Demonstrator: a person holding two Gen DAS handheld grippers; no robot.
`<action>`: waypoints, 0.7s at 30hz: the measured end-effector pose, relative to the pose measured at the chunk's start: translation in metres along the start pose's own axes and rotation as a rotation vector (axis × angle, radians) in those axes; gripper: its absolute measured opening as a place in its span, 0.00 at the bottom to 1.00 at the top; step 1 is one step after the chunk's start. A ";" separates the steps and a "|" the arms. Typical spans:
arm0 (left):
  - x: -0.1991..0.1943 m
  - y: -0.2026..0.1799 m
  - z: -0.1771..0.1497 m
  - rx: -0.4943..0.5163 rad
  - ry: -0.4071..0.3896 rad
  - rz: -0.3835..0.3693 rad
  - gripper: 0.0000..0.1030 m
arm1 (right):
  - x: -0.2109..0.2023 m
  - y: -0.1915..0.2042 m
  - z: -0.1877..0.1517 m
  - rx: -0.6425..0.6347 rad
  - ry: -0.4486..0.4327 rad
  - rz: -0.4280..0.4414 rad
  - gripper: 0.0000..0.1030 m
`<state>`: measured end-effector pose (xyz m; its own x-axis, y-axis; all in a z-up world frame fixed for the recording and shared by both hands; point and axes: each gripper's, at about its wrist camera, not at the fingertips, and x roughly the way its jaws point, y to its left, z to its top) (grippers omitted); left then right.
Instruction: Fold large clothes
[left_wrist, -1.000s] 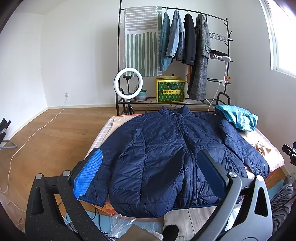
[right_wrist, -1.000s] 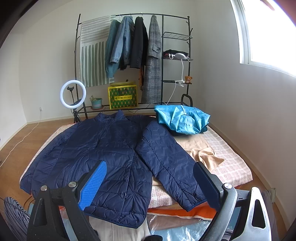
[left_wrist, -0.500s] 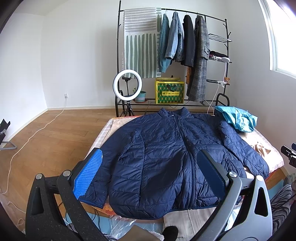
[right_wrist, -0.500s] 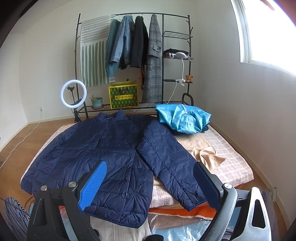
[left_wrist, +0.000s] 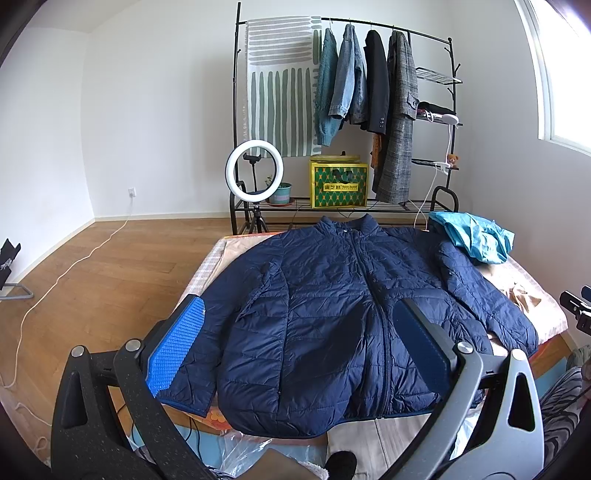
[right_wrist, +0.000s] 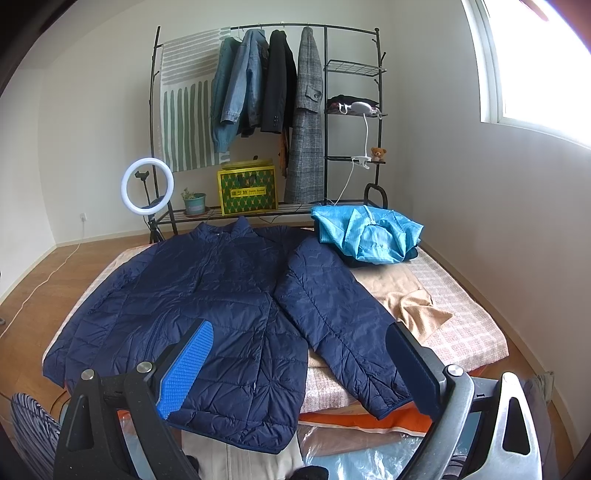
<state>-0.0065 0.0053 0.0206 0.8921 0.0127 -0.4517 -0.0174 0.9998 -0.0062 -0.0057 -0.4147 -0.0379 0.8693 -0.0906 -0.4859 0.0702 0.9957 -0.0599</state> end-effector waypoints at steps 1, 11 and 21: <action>0.000 0.000 0.000 0.000 0.000 -0.001 1.00 | 0.000 0.000 0.000 -0.001 0.000 0.000 0.93; 0.000 -0.001 -0.002 0.000 -0.003 0.000 1.00 | 0.001 0.000 0.000 0.001 0.001 0.003 0.93; 0.001 -0.001 -0.003 0.001 -0.005 0.000 1.00 | 0.001 0.000 0.000 0.002 0.001 0.004 0.93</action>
<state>-0.0073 0.0042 0.0177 0.8944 0.0133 -0.4471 -0.0173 0.9998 -0.0049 -0.0049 -0.4148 -0.0383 0.8691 -0.0865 -0.4871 0.0674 0.9961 -0.0565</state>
